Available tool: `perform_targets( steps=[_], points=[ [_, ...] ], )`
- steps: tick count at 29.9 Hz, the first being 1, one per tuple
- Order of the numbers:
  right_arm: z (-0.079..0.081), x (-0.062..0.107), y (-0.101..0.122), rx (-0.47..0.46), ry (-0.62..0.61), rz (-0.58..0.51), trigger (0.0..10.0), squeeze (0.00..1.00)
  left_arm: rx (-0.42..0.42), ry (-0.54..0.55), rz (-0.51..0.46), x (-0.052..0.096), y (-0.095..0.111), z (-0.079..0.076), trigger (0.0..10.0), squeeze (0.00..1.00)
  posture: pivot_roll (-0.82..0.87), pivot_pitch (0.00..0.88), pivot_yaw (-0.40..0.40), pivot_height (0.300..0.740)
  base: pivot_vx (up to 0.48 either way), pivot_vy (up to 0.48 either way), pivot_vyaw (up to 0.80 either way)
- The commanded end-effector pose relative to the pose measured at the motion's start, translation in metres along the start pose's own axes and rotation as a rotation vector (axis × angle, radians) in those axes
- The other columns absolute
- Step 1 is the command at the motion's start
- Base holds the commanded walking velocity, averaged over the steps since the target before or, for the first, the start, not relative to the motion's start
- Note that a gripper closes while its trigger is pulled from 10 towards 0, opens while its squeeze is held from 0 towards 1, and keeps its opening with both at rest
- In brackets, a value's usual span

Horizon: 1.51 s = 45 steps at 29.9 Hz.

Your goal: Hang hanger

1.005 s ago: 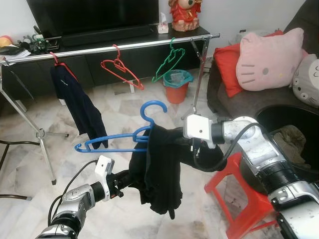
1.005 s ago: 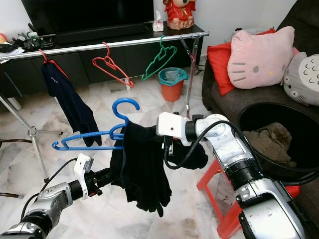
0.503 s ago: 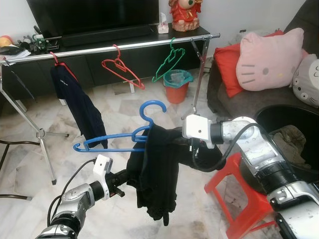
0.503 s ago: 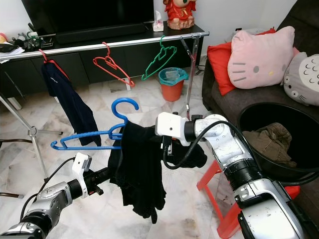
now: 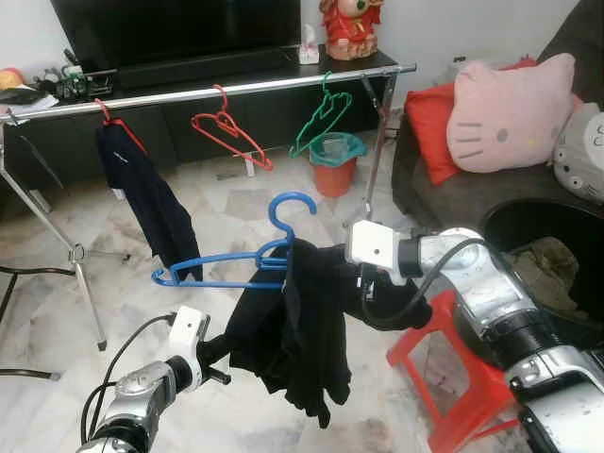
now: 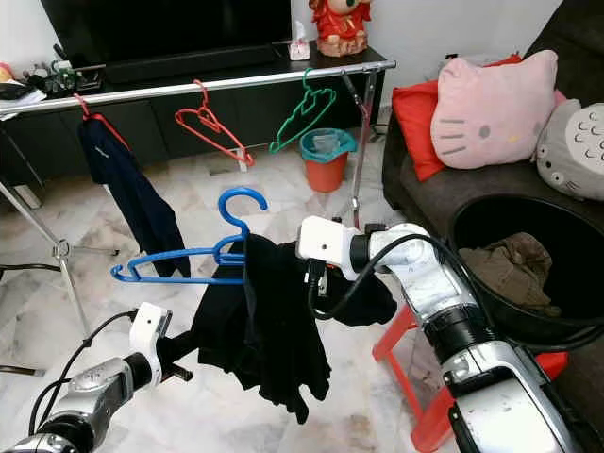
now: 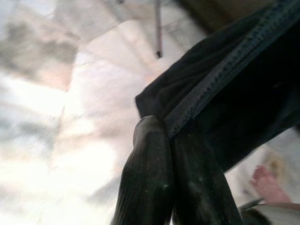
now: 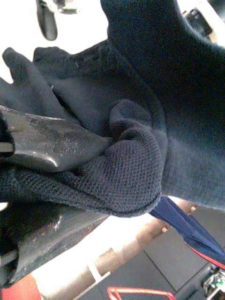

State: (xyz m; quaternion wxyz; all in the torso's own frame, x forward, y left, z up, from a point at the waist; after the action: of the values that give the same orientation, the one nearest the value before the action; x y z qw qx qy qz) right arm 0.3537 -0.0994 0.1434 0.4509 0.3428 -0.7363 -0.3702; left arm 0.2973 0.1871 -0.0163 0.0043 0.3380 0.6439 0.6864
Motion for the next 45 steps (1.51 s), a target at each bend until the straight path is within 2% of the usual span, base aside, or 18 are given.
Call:
perform_targets(
  steps=[1,2,5,6,10,12,13,14,17,24,25,26,27,30,36,39,40,45],
  points=[
    [-0.02,0.011,0.018,-0.023,-0.139,-0.141,0.0,0.0,-0.002,0.075,0.099,0.012,-0.022,0.011,0.0,0.0,-0.02,0.0,0.066,0.74,0.0,0.0,0.0],
    [-0.02,0.011,0.018,-0.023,-0.139,-0.141,0.0,0.0,-0.002,0.075,0.099,0.012,-0.022,0.011,0.0,0.0,-0.02,0.0,0.066,0.74,0.0,0.0,0.0],
    [-0.025,0.017,0.033,-0.18,-0.162,-0.35,0.0,0.0,0.02,0.116,0.103,0.013,-0.024,0.014,0.0,0.0,-0.01,0.0,0.066,0.74,0.0,0.0,0.0],
    [-0.019,0.018,0.035,-0.218,-0.128,-0.399,0.0,0.0,0.016,0.112,0.109,0.013,-0.025,0.014,0.0,0.0,-0.01,0.0,0.066,0.74,0.0,0.0,0.0],
    [-0.007,0.019,0.034,-0.252,-0.062,-0.44,0.0,0.0,0.027,0.107,0.132,0.013,-0.028,0.013,0.0,0.0,0.0,0.0,0.073,0.74,0.0,0.0,0.0],
    [0.006,0.019,0.03,-0.246,0.022,-0.431,0.0,0.0,0.012,0.108,0.142,0.014,-0.029,0.014,4.7,0.0,0.0,0.0,0.075,0.74,0.0,0.0,0.0],
    [0.012,0.019,0.028,-0.24,0.059,-0.419,0.0,0.0,0.009,0.111,0.144,0.014,-0.029,0.014,9.0,0.0,-0.01,0.0,0.08,0.74,0.0,0.0,0.0],
    [0.025,0.02,0.021,-0.217,0.132,-0.384,0.0,0.0,0.015,0.113,0.146,0.015,-0.03,0.015,10.0,0.0,-0.01,0.0,0.08,0.74,0.0,0.0,0.0],
    [0.048,0.031,0.007,-0.192,0.276,-0.316,0.0,0.0,0.009,0.124,0.148,0.017,-0.028,0.02,10.0,0.0,-0.01,0.0,0.085,0.74,0.0,0.0,0.0],
    [0.06,0.05,-0.004,-0.176,0.373,-0.252,0.0,0.0,0.0,0.124,0.145,0.019,-0.027,0.022,10.0,0.0,-0.01,0.0,0.088,0.74,0.0,0.0,0.0],
    [0.064,0.051,-0.014,-0.14,0.384,-0.153,0.0,0.0,-0.001,0.12,0.143,0.018,-0.027,0.022,10.0,0.0,-0.01,0.0,0.094,0.74,0.0,0.0,0.0],
    [0.064,0.052,-0.021,-0.122,0.379,-0.094,0.0,0.0,-0.002,0.118,0.143,0.018,-0.027,0.022,10.0,0.0,-0.01,0.0,0.094,0.74,0.0,0.0,0.0],
    [0.062,0.054,-0.039,-0.074,0.354,0.044,0.0,0.0,-0.004,0.117,0.144,0.018,-0.026,0.022,10.0,0.0,-0.01,0.0,0.094,0.74,0.0,0.0,0.0],
    [0.061,0.059,-0.053,-0.024,0.351,0.153,0.0,0.0,-0.007,0.122,0.141,0.018,-0.025,0.023,10.0,0.0,-0.01,0.0,0.094,0.74,0.0,0.0,0.0],
    [0.057,0.056,-0.048,-0.026,0.319,0.133,0.0,0.0,-0.008,0.122,0.141,0.018,-0.025,0.023,10.0,0.0,-0.01,0.0,0.094,0.74,0.0,0.0,0.0],
    [0.049,0.05,-0.053,0.03,0.255,0.204,0.0,0.0,-0.01,0.123,0.142,0.018,-0.024,0.024,10.0,0.0,-0.01,0.0,0.095,0.74,0.0,0.0,0.0],
    [0.043,0.048,-0.059,0.088,0.222,0.268,0.0,0.0,-0.022,0.122,0.144,0.018,-0.024,0.024,10.0,0.0,-0.01,0.0,0.095,0.74,0.0,0.0,0.0],
    [0.034,0.049,-0.068,0.169,0.171,0.37,0.0,0.0,-0.03,0.117,0.143,0.017,-0.022,0.024,10.0,0.0,0.0,0.0,0.092,0.74,0.0,0.0,0.0]
  ],
)
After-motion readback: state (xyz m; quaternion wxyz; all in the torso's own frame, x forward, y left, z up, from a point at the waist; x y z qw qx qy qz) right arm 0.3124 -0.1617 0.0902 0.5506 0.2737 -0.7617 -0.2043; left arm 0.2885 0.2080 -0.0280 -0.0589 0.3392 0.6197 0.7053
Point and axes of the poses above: a point about 5 cm out from each wrist's last joint towards the gripper, its own x axis pointing back from the gripper into the wrist, its own y axis along the axis of the wrist's last joint, z = x × y, the point moved 3 cm from there along -x, pointing out of the wrist towards the gripper, and after that the axes turned 8 degrees about -x, right-handed, at the moved point
